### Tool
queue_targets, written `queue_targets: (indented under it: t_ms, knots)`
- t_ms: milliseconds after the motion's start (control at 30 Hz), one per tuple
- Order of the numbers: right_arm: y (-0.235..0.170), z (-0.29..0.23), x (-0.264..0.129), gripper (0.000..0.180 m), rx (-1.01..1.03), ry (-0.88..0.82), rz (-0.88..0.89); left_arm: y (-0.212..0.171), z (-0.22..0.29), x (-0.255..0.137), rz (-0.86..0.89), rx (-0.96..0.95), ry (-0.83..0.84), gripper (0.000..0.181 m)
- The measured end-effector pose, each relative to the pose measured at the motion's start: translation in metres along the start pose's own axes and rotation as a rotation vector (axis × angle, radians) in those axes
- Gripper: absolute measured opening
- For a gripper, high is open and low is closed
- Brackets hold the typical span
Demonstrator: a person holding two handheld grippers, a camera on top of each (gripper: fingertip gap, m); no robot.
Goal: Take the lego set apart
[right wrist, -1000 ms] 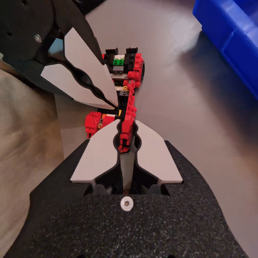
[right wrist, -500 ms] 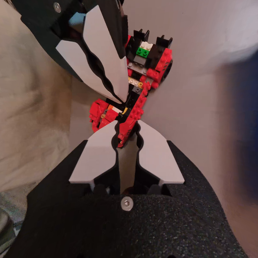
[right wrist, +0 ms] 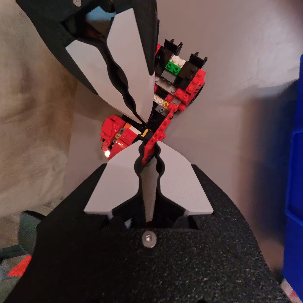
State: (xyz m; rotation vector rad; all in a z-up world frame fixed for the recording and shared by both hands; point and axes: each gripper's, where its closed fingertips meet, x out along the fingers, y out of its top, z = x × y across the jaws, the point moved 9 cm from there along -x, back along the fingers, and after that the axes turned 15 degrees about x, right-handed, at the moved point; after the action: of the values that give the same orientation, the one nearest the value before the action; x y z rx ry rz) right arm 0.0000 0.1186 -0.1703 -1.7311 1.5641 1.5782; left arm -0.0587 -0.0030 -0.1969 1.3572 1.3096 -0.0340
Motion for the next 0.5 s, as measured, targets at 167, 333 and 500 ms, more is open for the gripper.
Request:
queue_targets:
  t_ms: [167,333,500]
  knots:
    - [0.001,-0.010,-0.001,0.009,-0.080,-0.120,-0.003,0.007,-0.008,0.002,-0.090,-0.050,-0.095,0.000]
    - [-0.004,-0.016,-0.001,0.000,-0.093,-0.159,0.074,0.008,-0.011,0.002,-0.097,-0.073,-0.125,0.000]
    - [-0.010,-0.003,-0.002,0.013,0.057,0.058,0.136,0.009,-0.010,0.003,-0.099,-0.069,-0.120,0.000]
